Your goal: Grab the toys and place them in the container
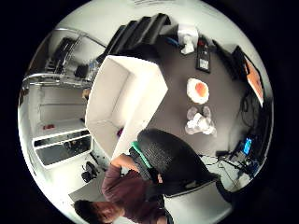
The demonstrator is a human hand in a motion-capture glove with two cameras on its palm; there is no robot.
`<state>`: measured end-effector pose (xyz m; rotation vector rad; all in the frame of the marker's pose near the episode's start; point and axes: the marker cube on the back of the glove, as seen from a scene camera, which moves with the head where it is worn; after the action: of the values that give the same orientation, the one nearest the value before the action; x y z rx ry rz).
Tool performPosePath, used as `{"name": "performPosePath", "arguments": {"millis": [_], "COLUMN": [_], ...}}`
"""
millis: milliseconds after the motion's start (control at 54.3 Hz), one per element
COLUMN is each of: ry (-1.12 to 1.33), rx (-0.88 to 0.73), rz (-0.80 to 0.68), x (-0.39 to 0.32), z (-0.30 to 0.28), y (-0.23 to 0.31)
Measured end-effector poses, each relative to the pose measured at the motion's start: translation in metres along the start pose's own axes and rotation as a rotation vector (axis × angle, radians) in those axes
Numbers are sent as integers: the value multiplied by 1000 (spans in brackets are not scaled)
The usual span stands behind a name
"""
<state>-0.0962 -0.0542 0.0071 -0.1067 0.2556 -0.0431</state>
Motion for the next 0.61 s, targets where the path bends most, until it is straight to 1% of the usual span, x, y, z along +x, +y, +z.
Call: {"name": "performPosePath", "arguments": {"millis": [240, 332, 479, 608], "ry": [-79, -144, -238, -311], "rx": [-86, -125, -231, -307], "rz": [37, 43, 57, 59], "x": [29, 28, 18, 4], "z": [85, 128, 201, 252], "y": [-14, -34, -70, -95]}}
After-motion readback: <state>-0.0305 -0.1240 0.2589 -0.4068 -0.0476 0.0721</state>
